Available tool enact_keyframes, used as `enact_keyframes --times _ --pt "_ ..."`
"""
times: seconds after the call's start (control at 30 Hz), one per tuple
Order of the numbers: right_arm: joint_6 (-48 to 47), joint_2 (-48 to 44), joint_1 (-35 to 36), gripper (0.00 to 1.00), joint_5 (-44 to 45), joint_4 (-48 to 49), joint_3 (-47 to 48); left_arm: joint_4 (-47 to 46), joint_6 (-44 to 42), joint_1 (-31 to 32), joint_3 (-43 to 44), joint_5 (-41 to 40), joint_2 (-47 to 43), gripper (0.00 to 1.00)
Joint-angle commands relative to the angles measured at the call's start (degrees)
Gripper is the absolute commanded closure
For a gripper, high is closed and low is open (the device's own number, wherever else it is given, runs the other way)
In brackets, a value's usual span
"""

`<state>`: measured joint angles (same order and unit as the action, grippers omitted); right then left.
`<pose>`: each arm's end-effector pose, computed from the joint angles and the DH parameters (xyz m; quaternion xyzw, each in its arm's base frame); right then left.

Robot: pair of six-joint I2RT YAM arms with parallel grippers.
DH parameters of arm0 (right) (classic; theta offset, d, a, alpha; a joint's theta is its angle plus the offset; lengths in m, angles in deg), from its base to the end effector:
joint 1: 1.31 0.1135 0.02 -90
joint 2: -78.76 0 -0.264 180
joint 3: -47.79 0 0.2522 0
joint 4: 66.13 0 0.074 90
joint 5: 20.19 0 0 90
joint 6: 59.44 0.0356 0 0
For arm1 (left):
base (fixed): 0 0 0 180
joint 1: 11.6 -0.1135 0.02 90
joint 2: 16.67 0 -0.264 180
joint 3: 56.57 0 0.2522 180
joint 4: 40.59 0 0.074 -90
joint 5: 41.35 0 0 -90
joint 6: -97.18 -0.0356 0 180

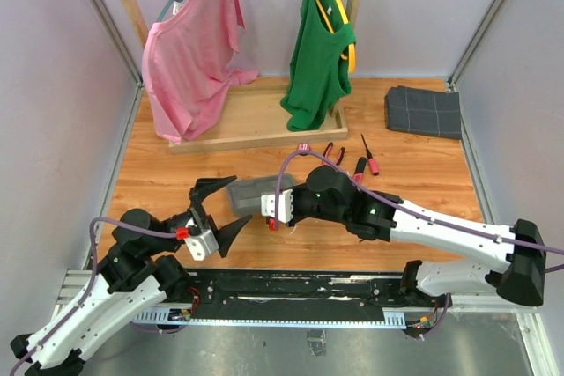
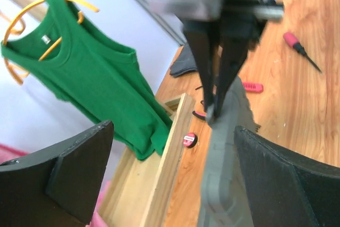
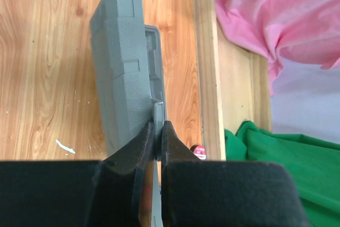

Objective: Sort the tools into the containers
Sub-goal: Open the storage box, then place the storage box at the center of the board.

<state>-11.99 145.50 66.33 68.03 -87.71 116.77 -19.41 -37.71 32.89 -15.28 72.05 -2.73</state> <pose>0.1021 0.2512 0.3296 -0.6741 0.4594 0.1380 0.5617 0.0570 -0.0758 0.3044 0.5673 0.3589 -0.1329 0.7291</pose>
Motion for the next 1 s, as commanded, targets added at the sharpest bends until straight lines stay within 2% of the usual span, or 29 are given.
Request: enact_keyframes --times 0.0,0.2,0.33,0.43,0.57,0.67,0.77,0.87,0.97 --pt "-2.1 2.5 -3.6 0.99 -4.9 8.7 -1.7 -4.8 17.6 0.1 -0.3 -10.4 -3.8 0.01" --pt "-3.2 8.1 -4.4 0.94 -8.2 9.4 0.2 -6.0 33.3 0.1 -0.5 -29.6 -8.0 0.01" --pt "-1.6 7.5 -3.4 0.90 -9.2 8.0 -0.8 -6.4 40.5 0.1 -0.7 -34.9 -9.3 0.01" --pt "-1.0 5.7 -2.0 0.85 -9.2 5.6 -2.0 -6.3 48.8 0.1 0.3 -39.8 -6.6 0.01" --pt "1.3 3.9 -0.3 0.77 -10.6 0.1 -3.2 -2.2 57.0 0.1 5.2 -42.8 2.0 0.01" --pt "3.9 2.3 1.2 0.70 -10.8 -2.6 -5.5 1.7 60.3 0.1 8.7 -44.2 8.4 0.01" --pt "7.9 0.1 2.2 0.68 -11.7 -3.7 -7.8 5.3 63.1 0.1 11.3 -44.9 14.2 0.01" --pt "13.9 -2.7 2.9 0.67 -10.5 -3.2 -9.7 7.6 65.6 0.1 13.1 -45.5 18.6 0.01" --pt "22.9 -5.7 3.3 0.56 -5.8 0.4 -12.0 7.7 67.8 0.1 12.8 -45.2 21.2 0.01"
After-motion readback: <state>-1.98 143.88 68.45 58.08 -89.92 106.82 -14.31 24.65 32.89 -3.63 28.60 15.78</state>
